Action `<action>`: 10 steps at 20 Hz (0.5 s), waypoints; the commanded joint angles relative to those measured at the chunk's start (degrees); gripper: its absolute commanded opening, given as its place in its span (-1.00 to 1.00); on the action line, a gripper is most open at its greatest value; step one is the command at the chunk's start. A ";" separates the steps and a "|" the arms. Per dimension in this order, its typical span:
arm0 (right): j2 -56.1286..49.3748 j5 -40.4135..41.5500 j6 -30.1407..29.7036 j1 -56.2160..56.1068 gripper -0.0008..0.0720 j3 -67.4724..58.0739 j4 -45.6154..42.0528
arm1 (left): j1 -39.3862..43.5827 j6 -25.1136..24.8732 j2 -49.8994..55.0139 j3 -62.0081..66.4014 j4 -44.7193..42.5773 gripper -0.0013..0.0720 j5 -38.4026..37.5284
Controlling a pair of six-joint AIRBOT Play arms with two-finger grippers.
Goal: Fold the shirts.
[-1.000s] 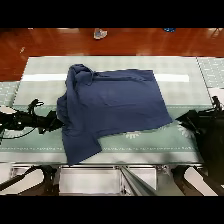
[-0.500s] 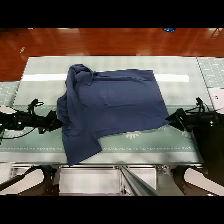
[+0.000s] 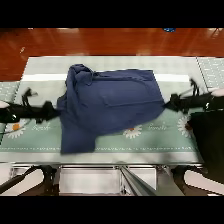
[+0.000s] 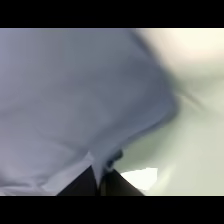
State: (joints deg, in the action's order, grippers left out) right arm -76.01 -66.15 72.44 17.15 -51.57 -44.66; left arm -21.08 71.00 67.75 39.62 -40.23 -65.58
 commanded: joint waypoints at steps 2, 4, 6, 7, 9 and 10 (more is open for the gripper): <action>5.84 -5.44 3.17 -1.27 -0.91 -28.44 -0.57 | 0.04 -9.03 -5.95 18.05 17.22 -0.92 -0.63; 8.28 -6.19 5.46 -1.27 -0.90 -44.30 -1.75 | 0.02 -8.81 -8.87 29.22 17.73 -0.92 -0.33; 11.72 -5.44 6.84 -1.25 -0.90 -56.04 -3.32 | -0.04 -8.50 -12.20 38.56 17.14 -0.92 1.05; 13.55 -5.20 7.17 -1.25 -0.91 -60.22 -4.76 | -0.42 -7.58 -14.08 42.45 16.68 -0.92 2.25; 18.08 -5.25 7.69 -1.25 -0.90 -65.55 -9.44 | -1.90 -6.62 -18.08 48.33 14.82 -0.92 4.07; 21.09 -4.76 8.13 -1.25 -0.90 -65.94 -12.17 | -3.08 -5.73 -20.17 50.31 14.19 -0.92 4.11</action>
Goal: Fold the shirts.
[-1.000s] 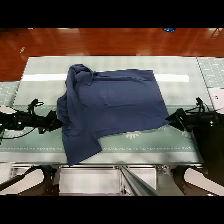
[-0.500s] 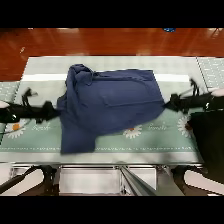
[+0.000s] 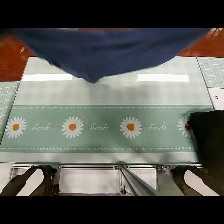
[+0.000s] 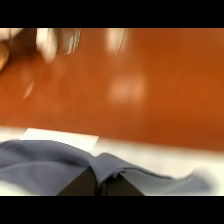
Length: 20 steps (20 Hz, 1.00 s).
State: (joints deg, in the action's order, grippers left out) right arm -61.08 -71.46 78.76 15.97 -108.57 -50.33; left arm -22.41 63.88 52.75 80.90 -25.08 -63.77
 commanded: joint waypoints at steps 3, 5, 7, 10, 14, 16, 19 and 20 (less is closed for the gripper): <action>13.00 -1.81 3.61 -0.07 -0.90 -8.92 -11.98 | -6.05 3.74 -12.83 11.85 -1.88 -0.92 2.34; 16.57 -4.72 3.89 -0.07 -0.90 -8.92 -13.40 | -7.23 5.20 -18.21 11.85 -5.88 -0.92 3.32; 19.71 -7.54 5.14 -0.07 -0.90 -8.90 -16.20 | -5.64 9.60 -23.43 11.87 -16.13 -0.92 4.92; 22.91 -10.49 7.10 -0.09 -0.90 -8.90 -20.52 | 0.26 16.59 -30.38 11.80 -37.18 -0.92 5.03; 23.74 -16.17 9.75 -0.07 -0.90 -4.59 -19.61 | 4.61 23.89 -32.44 9.70 -47.36 -0.92 0.22; 23.74 -16.94 9.75 -0.07 -0.90 1.90 -18.49 | 4.50 24.79 -31.30 5.99 -46.29 -0.92 -0.55; 23.74 -14.64 7.98 -0.09 -0.90 16.65 -11.54 | 4.52 24.74 -27.02 -2.08 -41.05 -0.92 -0.87; 23.63 -12.68 6.88 -0.09 -0.90 22.23 -9.01 | 4.59 22.62 -24.85 -5.31 -36.79 -0.92 -0.85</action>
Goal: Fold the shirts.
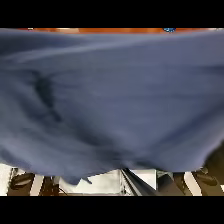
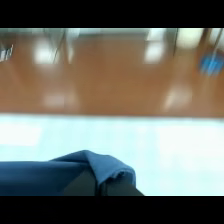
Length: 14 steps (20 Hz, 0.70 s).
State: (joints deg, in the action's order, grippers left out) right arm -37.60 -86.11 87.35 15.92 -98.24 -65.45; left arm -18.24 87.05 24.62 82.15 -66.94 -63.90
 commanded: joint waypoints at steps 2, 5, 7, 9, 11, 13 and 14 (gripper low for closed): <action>-1.53 5.97 -4.09 -0.04 -0.90 22.49 10.21 | 0.42 -5.38 8.35 -12.41 13.03 -0.92 -0.70; -8.92 13.97 -9.40 -0.09 -0.90 32.54 15.26 | 0.42 -10.12 19.37 -18.38 16.15 -0.92 1.05; -17.44 19.10 -12.57 -0.09 -0.90 33.24 18.67 | 0.55 -10.95 27.96 -18.99 16.24 -0.92 5.57; -26.82 24.83 -16.39 -0.09 -0.90 32.52 24.94 | 1.62 -10.95 36.72 -18.93 16.72 -0.92 12.98; -36.92 25.79 -20.98 -0.17 -0.90 28.83 32.57 | 3.23 -12.57 45.24 -16.87 17.97 -0.92 15.56; -46.42 27.58 -21.66 -1.84 -0.90 22.93 34.67 | 5.22 -12.90 54.51 -12.26 18.36 -0.92 15.34; -50.75 28.20 -21.42 -2.73 -0.90 19.47 34.69 | 6.01 -12.87 58.25 -9.88 18.40 -0.92 15.54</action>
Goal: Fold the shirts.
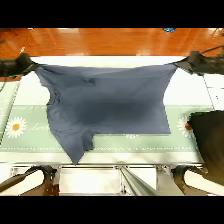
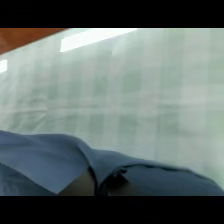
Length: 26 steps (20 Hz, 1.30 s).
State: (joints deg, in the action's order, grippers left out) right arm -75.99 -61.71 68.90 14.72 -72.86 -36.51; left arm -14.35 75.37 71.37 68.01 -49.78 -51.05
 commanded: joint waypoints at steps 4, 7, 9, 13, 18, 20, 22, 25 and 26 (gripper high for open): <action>-26.88 7.08 1.18 -4.90 -0.90 -19.41 6.03 | 4.09 1.03 22.84 13.77 2.08 -0.92 4.52; -32.92 7.50 3.39 -5.95 -0.90 -25.77 5.92 | 4.24 1.40 26.88 17.64 2.27 -0.92 4.50; -34.69 6.60 3.93 -5.95 -0.90 -27.91 5.68 | 4.07 1.36 27.45 17.97 2.23 -0.92 4.37; -33.46 -4.28 5.40 -3.98 -0.90 -27.89 0.15 | 1.86 -3.85 27.17 17.99 2.21 -0.92 -12.26; -33.00 -16.83 9.51 -1.07 -0.90 -27.89 -15.37 | -2.69 -5.68 27.19 17.73 -5.92 -0.92 -29.51; -33.03 -18.64 9.77 -1.36 -0.90 -27.52 -19.69 | -2.97 -5.64 27.17 16.94 -10.14 -0.92 -32.13; -33.16 -19.34 9.75 -1.73 -0.90 -26.53 -20.46 | -2.69 -5.18 27.23 15.52 -10.25 -0.92 -31.65; -33.16 -19.47 9.77 -2.82 -0.90 -24.41 -21.24 | -1.70 -5.27 27.30 13.18 -10.32 -0.92 -31.28; -33.16 -19.50 9.75 -3.06 -0.90 -24.00 -21.57 | -1.53 -5.27 27.36 12.55 -10.38 -0.92 -30.73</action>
State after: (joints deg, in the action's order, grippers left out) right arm -109.12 -79.68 78.48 12.29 -98.21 -55.70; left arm -16.29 70.15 98.63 82.28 -58.94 -80.99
